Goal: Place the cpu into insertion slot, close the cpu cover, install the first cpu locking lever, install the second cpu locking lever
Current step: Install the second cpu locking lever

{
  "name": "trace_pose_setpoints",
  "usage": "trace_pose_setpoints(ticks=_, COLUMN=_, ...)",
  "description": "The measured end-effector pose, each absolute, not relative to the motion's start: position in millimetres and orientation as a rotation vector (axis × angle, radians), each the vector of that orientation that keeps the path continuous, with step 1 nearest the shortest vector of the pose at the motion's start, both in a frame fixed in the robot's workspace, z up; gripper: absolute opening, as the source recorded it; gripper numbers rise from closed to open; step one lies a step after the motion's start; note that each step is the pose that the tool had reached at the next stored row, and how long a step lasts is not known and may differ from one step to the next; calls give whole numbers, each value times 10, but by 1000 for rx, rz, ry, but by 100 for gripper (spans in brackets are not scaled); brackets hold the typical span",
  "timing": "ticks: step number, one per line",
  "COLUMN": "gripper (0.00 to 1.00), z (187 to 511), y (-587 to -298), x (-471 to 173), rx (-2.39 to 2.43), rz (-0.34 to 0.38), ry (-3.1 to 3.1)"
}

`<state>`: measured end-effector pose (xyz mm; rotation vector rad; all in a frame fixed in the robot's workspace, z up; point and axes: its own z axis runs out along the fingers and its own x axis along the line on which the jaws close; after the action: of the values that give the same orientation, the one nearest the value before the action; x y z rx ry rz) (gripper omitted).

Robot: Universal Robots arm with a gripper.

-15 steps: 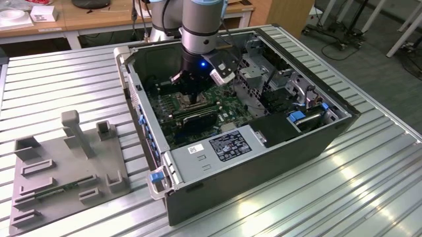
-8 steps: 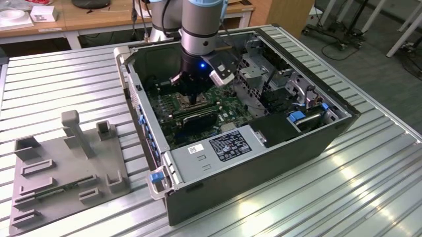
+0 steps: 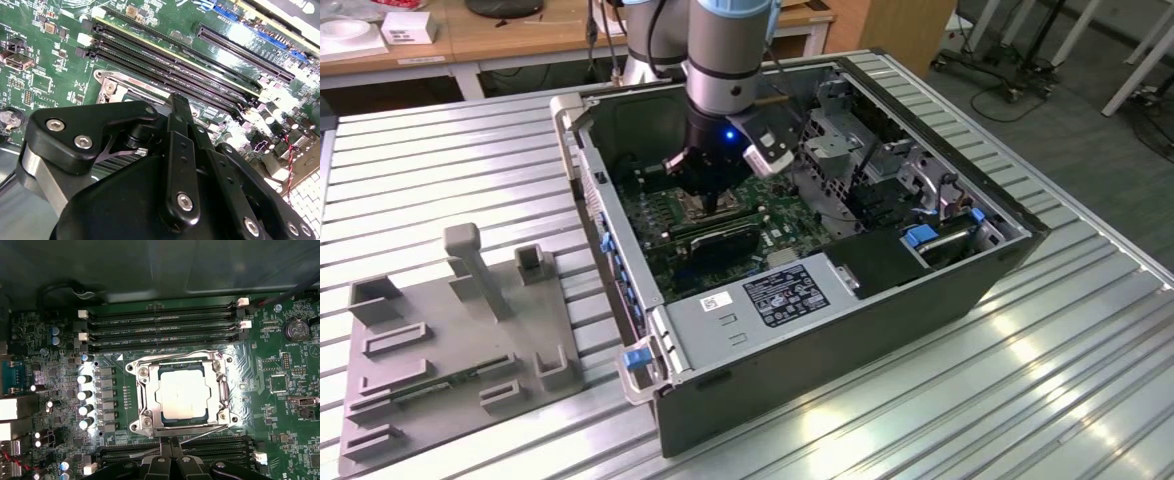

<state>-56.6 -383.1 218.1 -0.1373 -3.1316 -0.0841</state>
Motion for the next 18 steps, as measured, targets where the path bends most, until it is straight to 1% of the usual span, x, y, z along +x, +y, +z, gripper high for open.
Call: trace_pose_setpoints(ticks=18, gripper=11, z=2148, y=-3831, x=-566, rx=-137, rz=-85, ry=-3132)
